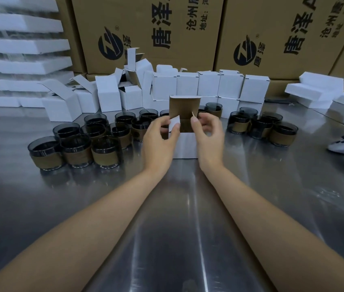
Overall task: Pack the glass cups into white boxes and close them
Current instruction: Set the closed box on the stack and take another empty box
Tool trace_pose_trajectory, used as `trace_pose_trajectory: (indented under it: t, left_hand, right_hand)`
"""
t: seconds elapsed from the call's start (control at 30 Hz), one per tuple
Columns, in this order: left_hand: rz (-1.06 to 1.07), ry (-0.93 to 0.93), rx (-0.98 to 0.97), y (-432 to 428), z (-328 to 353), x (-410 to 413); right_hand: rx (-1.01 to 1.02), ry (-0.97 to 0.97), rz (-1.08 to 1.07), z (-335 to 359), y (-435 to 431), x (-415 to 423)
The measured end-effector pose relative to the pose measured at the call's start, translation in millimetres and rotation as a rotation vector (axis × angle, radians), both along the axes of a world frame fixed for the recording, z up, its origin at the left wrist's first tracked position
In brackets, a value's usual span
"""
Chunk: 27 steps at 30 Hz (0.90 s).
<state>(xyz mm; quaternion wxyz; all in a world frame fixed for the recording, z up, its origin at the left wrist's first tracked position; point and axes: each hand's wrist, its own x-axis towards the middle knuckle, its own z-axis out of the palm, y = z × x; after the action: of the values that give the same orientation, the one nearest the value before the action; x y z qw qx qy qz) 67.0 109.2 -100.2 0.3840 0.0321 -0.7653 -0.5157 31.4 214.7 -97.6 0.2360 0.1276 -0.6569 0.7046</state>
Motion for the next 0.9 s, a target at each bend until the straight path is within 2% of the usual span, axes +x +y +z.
trace_pose_trajectory:
  t: [0.2,0.37,0.47,0.6,0.77,0.9]
  left_hand:
    - [0.036,0.019,-0.020,-3.1,-0.6,-1.3]
    - [0.056,0.066,0.163,-5.7,3.2,-2.6]
    - [0.038,-0.011,0.227,-6.9,2.2,-4.7]
    - [0.018,-0.183,0.107,-6.2,-1.6,-7.0]
    - [0.007,-0.248,-0.040,-6.9,-3.0,-4.2]
    - [-0.005,-0.291,0.021,-9.0,-1.7,-1.3]
  right_hand:
    - [-0.028,-0.040,-0.133,1.0,6.5,-3.8]
    - [0.033,-0.144,-0.164,1.0,9.9,-4.4]
    - [0.058,-0.237,-0.183,3.8,12.7,-5.3]
    - [0.121,-0.270,-0.140,0.1,15.8,-6.5]
    - [0.387,-0.312,-0.126,-2.9,19.1,-9.5]
    - [0.222,-0.300,0.000,-2.8,26.0,-13.3]
